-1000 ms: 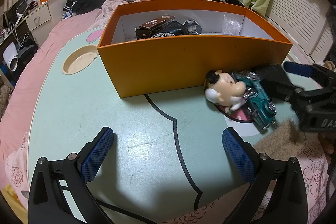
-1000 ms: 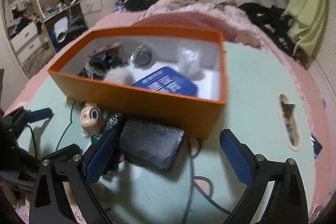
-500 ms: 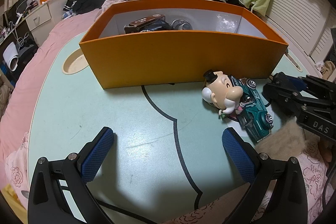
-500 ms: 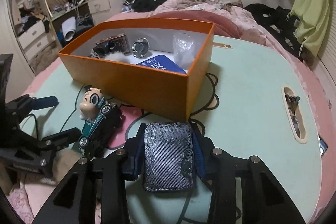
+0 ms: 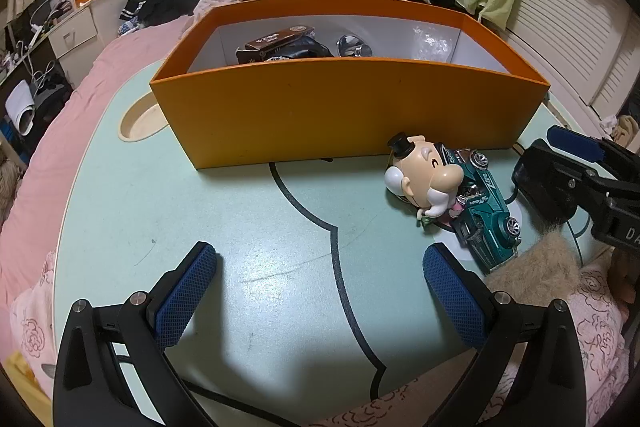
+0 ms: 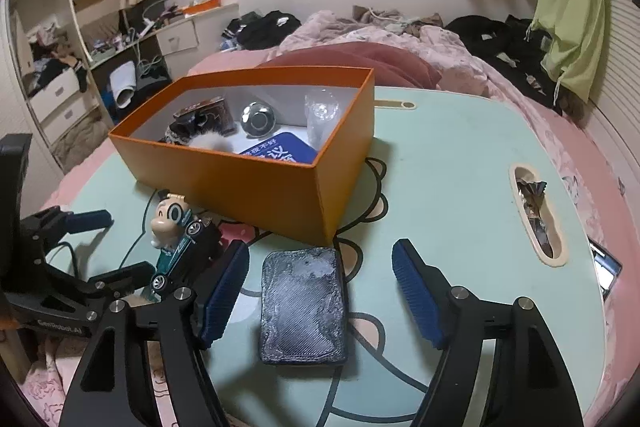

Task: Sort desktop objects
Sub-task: 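Grasp the cartoon figurine with the left gripper while the right lifts the black case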

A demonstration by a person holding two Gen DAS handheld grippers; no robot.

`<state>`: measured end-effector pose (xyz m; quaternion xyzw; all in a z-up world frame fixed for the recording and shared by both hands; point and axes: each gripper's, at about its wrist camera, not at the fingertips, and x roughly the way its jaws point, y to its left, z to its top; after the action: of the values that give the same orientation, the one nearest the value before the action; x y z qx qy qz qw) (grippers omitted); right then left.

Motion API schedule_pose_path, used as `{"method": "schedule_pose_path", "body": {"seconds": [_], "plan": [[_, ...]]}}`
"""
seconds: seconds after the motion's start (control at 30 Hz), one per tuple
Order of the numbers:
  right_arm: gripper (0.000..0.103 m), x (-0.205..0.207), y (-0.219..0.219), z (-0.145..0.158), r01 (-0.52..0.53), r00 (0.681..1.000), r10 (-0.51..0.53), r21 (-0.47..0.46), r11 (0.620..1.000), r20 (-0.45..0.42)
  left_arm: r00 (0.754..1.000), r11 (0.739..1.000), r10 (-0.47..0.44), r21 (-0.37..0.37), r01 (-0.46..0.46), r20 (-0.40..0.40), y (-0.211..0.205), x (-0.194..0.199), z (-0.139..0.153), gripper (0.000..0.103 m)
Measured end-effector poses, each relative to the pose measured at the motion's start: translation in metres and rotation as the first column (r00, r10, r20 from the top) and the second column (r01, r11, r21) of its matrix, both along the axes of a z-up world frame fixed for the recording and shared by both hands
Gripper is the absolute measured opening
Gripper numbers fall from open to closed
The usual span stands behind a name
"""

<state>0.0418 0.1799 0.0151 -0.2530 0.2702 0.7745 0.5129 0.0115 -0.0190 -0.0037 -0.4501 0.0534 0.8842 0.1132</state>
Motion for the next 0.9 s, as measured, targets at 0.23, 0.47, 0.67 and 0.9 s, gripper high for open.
{"method": "schedule_pose_path", "body": {"seconds": [0.23, 0.47, 0.67, 0.9], "plan": [[0.079, -0.016, 0.011, 0.004, -0.009, 0.998, 0.010, -0.014, 1.000, 0.060, 1.000, 1.000, -0.004, 0.000, 0.004, 0.000, 0.000, 0.000, 0.000, 0.103], [0.079, 0.000, 0.007, -0.004, 0.046, 0.997, -0.043, -0.048, 0.998, 0.066, 1.000, 1.000, 0.017, 0.022, -0.017, -0.012, -0.006, 0.001, 0.005, 0.103], [0.068, 0.007, -0.006, -0.014, 0.011, 0.997, -0.008, -0.047, 0.999, 0.077, 0.995, 0.988, -0.054, 0.140, 0.067, -0.089, -0.001, 0.003, 0.034, 0.101], [0.041, 0.000, -0.010, -0.015, -0.010, 0.995, 0.012, -0.022, 1.000, 0.098, 0.994, 0.986, -0.106, 0.127, 0.109, -0.029, 0.026, -0.031, 0.032, 0.068]]}}
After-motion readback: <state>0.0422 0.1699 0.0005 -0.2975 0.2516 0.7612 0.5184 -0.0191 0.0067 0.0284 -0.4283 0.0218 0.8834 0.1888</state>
